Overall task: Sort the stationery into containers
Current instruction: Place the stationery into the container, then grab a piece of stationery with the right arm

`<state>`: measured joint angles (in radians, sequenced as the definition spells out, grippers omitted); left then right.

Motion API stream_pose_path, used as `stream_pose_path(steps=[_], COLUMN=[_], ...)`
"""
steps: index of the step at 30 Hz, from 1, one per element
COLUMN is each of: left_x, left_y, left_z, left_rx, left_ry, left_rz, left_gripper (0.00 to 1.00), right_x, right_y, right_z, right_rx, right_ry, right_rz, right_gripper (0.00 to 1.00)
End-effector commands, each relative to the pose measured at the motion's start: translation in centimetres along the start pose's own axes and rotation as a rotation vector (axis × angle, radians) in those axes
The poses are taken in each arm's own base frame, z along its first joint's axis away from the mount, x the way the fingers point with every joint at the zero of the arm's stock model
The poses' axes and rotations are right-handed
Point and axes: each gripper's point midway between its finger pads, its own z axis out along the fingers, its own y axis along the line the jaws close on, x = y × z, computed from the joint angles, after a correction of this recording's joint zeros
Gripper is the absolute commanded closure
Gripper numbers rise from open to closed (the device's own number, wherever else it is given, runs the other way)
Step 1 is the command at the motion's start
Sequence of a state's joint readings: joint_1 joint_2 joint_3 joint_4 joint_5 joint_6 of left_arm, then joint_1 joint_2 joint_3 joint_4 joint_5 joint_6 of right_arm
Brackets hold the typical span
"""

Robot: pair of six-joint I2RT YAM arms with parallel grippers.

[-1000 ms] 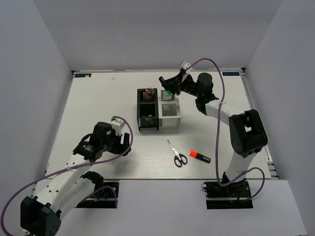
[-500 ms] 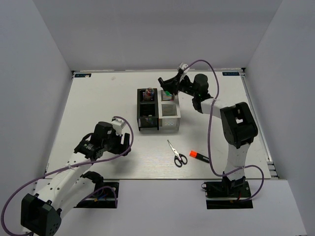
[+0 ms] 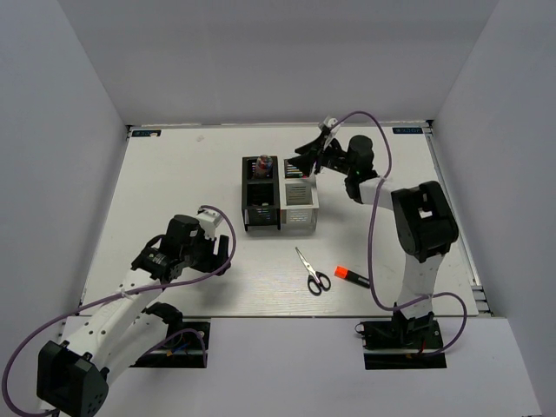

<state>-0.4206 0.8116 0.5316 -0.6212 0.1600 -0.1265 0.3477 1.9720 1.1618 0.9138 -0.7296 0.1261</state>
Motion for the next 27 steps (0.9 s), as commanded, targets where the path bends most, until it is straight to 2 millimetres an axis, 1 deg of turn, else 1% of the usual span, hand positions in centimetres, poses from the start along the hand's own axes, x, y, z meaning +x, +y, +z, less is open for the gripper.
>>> stream_pose_path(steps=[1, 2, 3, 4, 5, 6, 7, 8, 9, 10, 11, 12, 13, 14, 15, 16, 17, 18, 19, 20, 21, 22, 23, 25, 26, 27], left_x=[-0.1, -0.1, -0.1, -0.1, 0.0, -0.2, -0.3, -0.3, -0.4, -0.5, -0.6, -0.6, -0.5, -0.7, -0.8, -0.8, -0.8, -1.0, -0.9, -1.0, -0.9, -1.0, -1.3, -1.0, -1.1, -1.1], left_y=[0.0, -0.1, -0.1, -0.2, -0.2, -0.3, -0.3, -0.3, -0.4, -0.4, -0.6, -0.7, -0.8, -0.9, -1.0, -0.9, -0.8, -0.8, -0.9, -0.9, -1.0, -0.8, -1.0, -0.9, -0.9, -0.9], left_z=[-0.1, -0.1, -0.1, -0.2, -0.1, -0.3, -0.3, -0.4, -0.4, -0.4, -0.5, -0.6, -0.5, -0.6, -0.7, -0.7, -0.7, -0.7, -0.7, -0.8, -0.8, -0.8, -0.8, -0.9, -0.9, -1.0], left_rx=[0.003, 0.010, 0.009, 0.013, 0.018, 0.017, 0.017, 0.020, 0.023, 0.024, 0.031, 0.038, 0.044, 0.047, 0.052, 0.048, 0.042, 0.044, 0.046, 0.047, 0.048, 0.043, 0.049, 0.046, 0.045, 0.044], left_ry=[-0.009, -0.009, -0.011, -0.012, -0.010, -0.020, -0.025, -0.023, -0.024, -0.027, -0.029, -0.030, -0.031, -0.035, -0.042, -0.041, -0.043, -0.048, -0.044, -0.050, -0.048, -0.049, -0.060, -0.054, -0.059, -0.062], left_rz=[0.008, 0.010, 0.011, 0.010, 0.009, 0.008, 0.007, 0.010, 0.006, 0.007, 0.010, 0.009, 0.009, 0.011, 0.012, 0.004, 0.008, 0.007, 0.007, 0.007, 0.008, 0.005, 0.008, 0.006, 0.007, 0.006], left_gripper=[0.18, 0.21, 0.31, 0.39, 0.48, 0.59, 0.84, 0.93, 1.00, 1.00, 1.00, 1.00, 0.97, 0.86, 0.69, 0.34, 0.25, 0.20, 0.16, 0.15, 0.15, 0.13, 0.13, 0.13, 0.13, 0.13], right_x=[-6.3, -6.2, -9.0, -9.5, -5.9, -9.7, -6.7, -8.2, -8.0, -7.2, -4.6, -4.3, -1.8, -0.6, 0.3, 3.2, 4.1, 6.0, 8.0, 8.3, 9.3, 9.9, 10.7, 11.6, 12.6, 12.8], right_y=[1.4, 1.3, 1.9, 2.2, 2.4, 3.5, 4.5, 5.4, 6.2, 8.1, 11.0, 11.5, 12.2, 13.0, 12.9, 13.9, 13.4, 14.5, 15.6, 15.9, 16.6, 17.1, 17.4, 17.9, 18.8, 18.7], right_z=[-1.0, -1.4, -2.1, -2.5, -3.8, -5.0, -6.7, -7.9, -8.8, -10.8, -13.5, -14.5, -17.5, -19.3, -20.3, -23.4, -23.8, -25.3, -26.6, -27.0, -27.8, -28.2, -28.7, -28.9, -29.5, -29.5], right_rx=[-0.025, -0.014, 0.006, 0.018, 0.048, 0.066, 0.069, 0.047, 0.031, -0.086, -0.157, -0.168, -0.143, -0.142, -0.114, -0.068, -0.040, -0.034, -0.040, -0.035, -0.043, -0.051, -0.053, -0.069, -0.093, -0.085], right_ry=[-0.081, -0.047, -0.066, -0.047, 0.114, 0.099, 0.247, 0.264, 0.306, 0.401, 0.547, 0.597, 0.760, 0.834, 0.871, 0.967, 0.976, 1.008, 1.052, 1.055, 1.091, 1.109, 1.129, 1.143, 1.168, 1.170], right_rz=[-0.053, -0.014, -0.029, -0.015, 0.081, 0.010, 0.066, 0.011, 0.017, -0.108, 0.021, 0.012, 0.028, 0.045, 0.050, 0.059, 0.027, 0.034, 0.061, 0.051, 0.065, 0.077, 0.091, 0.101, 0.123, 0.123], right_gripper=[0.47, 0.98, 1.00, 1.00, 1.00, 1.00, 1.00, 0.33, 0.12, 0.10, 0.10, 0.34, 0.69, 1.00, 1.00, 1.00, 1.00, 0.97, 0.74, 0.63, 0.51, 0.41, 0.39, 0.35, 0.35, 0.35])
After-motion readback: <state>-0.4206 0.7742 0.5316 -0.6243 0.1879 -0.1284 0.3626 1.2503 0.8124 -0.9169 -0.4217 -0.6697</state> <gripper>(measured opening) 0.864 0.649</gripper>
